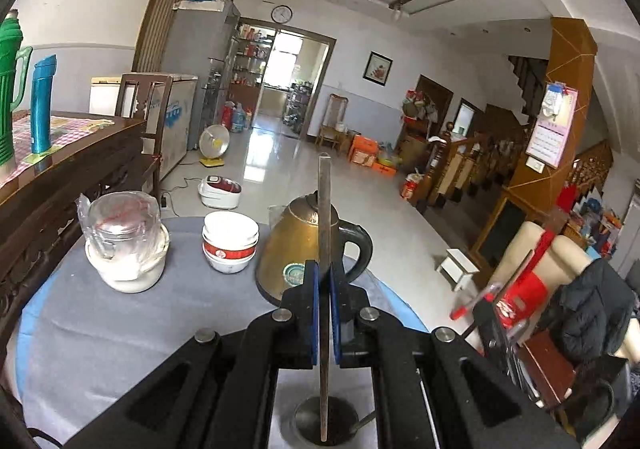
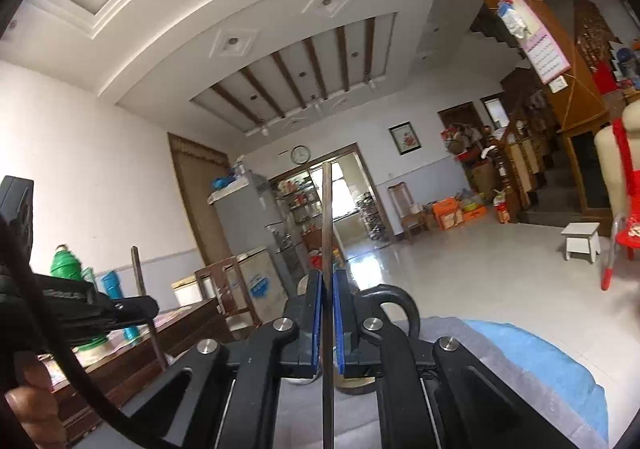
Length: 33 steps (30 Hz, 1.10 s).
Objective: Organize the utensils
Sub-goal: 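Lift the chopstick with the left gripper and drop it into the grey holder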
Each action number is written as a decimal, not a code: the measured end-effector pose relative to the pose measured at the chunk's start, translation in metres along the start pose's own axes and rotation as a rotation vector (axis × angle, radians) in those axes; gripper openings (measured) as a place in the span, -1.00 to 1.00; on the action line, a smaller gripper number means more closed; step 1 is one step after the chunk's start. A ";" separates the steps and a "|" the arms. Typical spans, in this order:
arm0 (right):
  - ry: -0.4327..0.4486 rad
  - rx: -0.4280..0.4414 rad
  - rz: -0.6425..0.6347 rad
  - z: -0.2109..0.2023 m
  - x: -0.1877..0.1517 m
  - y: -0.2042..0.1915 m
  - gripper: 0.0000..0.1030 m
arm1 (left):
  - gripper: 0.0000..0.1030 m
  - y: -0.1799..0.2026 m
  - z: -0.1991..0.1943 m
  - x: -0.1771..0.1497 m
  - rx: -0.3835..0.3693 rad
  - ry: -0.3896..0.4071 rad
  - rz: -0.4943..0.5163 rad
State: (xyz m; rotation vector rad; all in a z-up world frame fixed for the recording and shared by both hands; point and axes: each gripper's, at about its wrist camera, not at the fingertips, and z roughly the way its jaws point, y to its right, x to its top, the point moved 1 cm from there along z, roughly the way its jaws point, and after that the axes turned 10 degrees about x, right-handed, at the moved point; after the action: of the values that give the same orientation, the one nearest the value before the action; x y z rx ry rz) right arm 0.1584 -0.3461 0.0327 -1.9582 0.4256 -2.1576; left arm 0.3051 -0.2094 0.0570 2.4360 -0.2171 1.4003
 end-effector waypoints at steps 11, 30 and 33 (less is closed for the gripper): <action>-0.152 -0.016 -0.024 0.010 -0.041 0.008 -0.88 | -0.89 0.012 0.046 -0.058 0.058 -0.097 0.080; -0.274 0.041 0.144 -0.082 -0.080 0.032 0.45 | 0.10 -0.068 -0.039 -0.142 0.119 -0.240 0.195; -0.279 0.060 0.139 -0.102 -0.086 0.023 0.42 | 0.10 -0.088 -0.049 -0.161 0.149 -0.264 0.198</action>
State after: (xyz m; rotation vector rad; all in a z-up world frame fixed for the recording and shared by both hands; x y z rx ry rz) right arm 0.0653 -0.3313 -0.0641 -2.0877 0.4299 -1.7609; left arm 0.2091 -0.1139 -0.0761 2.7877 -0.4409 1.2037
